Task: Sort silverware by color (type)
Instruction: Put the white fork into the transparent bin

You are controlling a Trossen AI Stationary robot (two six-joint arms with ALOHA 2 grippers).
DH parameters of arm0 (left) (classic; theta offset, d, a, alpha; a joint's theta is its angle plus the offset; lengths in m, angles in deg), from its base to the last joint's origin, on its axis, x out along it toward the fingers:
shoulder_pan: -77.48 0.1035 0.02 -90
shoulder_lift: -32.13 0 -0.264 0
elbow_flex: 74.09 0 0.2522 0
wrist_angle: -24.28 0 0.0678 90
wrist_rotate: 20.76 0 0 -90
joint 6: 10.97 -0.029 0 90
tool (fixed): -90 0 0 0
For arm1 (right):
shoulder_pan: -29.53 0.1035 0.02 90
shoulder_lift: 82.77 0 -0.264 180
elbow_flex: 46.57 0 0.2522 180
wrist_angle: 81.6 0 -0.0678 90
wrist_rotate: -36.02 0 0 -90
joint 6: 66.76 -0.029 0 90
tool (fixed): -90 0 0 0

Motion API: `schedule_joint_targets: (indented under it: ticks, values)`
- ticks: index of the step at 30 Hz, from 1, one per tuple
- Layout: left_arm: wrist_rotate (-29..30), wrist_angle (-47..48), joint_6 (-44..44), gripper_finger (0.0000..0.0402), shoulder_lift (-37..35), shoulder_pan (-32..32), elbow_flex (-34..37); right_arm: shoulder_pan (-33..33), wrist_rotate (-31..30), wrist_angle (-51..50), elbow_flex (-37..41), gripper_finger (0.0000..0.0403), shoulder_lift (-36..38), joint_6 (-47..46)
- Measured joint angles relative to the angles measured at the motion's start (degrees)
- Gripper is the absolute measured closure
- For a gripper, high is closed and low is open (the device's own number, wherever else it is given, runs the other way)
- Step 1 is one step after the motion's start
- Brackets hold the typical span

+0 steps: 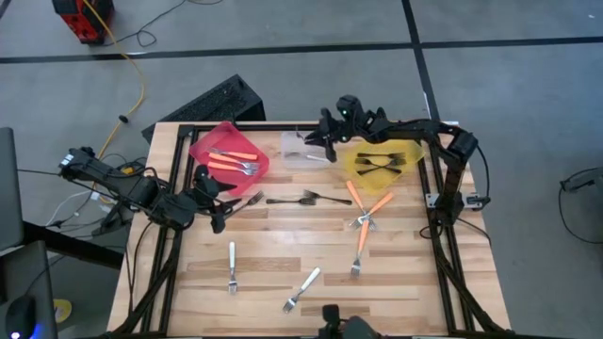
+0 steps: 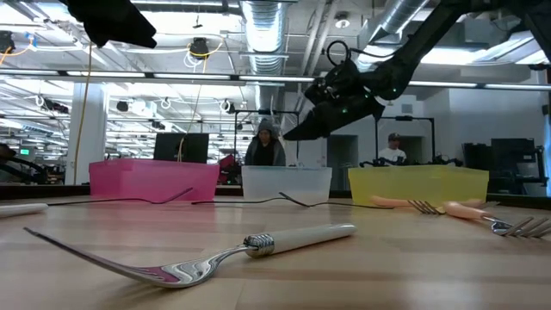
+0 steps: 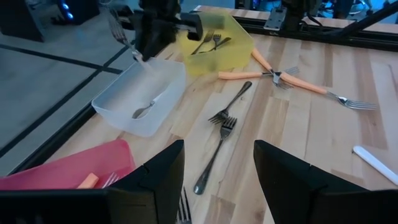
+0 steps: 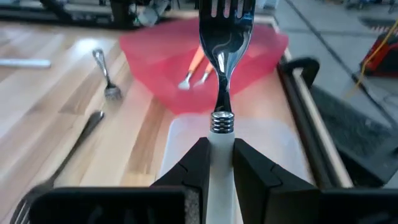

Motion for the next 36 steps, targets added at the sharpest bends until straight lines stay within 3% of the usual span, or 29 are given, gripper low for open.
schedule_joint_targets:
  ticks: [11,21,28,36]
  values:
    - [1.6,0.0,-0.9,0.0221,0.0,0.0,0.0,0.7,-11.8,-5.6,-0.3,0.0324,0.0,3.9]
    - [1.6,0.0,-0.5,0.0221,0.0,0.0,0.0,2.8,-16.4,-23.5,-11.7,0.0324,0.1,7.7]
    - [1.7,0.0,-0.5,0.0221,0.0,0.0,0.0,3.8,-17.7,-25.7,-12.9,0.0324,-0.3,8.2]
    - [1.7,0.0,0.6,0.0221,0.0,0.0,0.0,5.4,-24.0,-34.0,-17.7,0.0324,-4.8,10.4]
